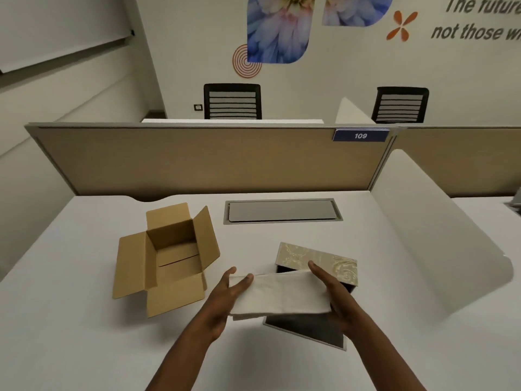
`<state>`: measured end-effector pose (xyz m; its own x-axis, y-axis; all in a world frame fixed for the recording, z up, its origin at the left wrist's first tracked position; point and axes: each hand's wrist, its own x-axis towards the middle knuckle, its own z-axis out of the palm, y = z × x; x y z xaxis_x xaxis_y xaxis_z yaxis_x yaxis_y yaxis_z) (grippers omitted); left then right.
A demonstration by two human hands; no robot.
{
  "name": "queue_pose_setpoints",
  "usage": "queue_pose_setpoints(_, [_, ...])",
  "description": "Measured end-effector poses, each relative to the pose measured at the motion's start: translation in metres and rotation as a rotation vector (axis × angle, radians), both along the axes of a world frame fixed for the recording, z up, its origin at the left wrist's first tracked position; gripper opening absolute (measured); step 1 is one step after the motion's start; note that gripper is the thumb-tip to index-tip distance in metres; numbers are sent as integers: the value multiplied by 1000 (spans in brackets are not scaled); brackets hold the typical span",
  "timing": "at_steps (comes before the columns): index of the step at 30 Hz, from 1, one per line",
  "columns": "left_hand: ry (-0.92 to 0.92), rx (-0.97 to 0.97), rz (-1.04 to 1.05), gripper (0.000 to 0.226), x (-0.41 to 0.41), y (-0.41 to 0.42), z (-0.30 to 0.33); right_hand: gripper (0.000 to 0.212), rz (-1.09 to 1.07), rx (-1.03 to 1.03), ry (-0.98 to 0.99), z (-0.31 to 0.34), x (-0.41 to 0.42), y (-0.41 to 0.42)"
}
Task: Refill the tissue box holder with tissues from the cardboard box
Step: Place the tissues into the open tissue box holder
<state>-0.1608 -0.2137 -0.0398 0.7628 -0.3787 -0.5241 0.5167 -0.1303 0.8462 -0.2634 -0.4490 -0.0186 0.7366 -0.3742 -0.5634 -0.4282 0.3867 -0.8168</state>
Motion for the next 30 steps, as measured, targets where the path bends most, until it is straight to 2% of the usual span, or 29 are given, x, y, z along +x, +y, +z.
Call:
queue_pose_setpoints(5, [98,24,-49,74,-7,-18,-19,72,34,-35,35,-21,-20,-10])
queue_pose_setpoints(8, [120,36,-61,101,-8,-23,-36,58,-18,48,74,-34,-35,-20])
queue_pose_setpoints(10, [122,70,-62,126,-10,-29,-45,60,-38,67,115,-46,-43,-23])
queue_pose_setpoints(11, [126,89,-69,131,-11,-34,-50,63,-43,52,138,-54,-47,-24])
queue_pose_setpoints(14, [124,177,-111,119,-17,-49,-63,66,-55,8,219,-76,-55,-23])
queue_pose_setpoints(17, [80,251,-173,111,-18,-64,-77,57,-93,-1,282,-90,-60,-26])
queue_pose_setpoints(20, [50,278,-229,87,-16,-79,-76,50,-145,-3,296,-98,-60,-32])
queue_pose_setpoints(24, [38,255,-273,51,-9,-99,-71,52,-185,-6,277,-100,-53,-41])
queue_pose_setpoints(30, [24,227,-311,45,12,-117,-77,76,-205,31,294,-117,-37,-63])
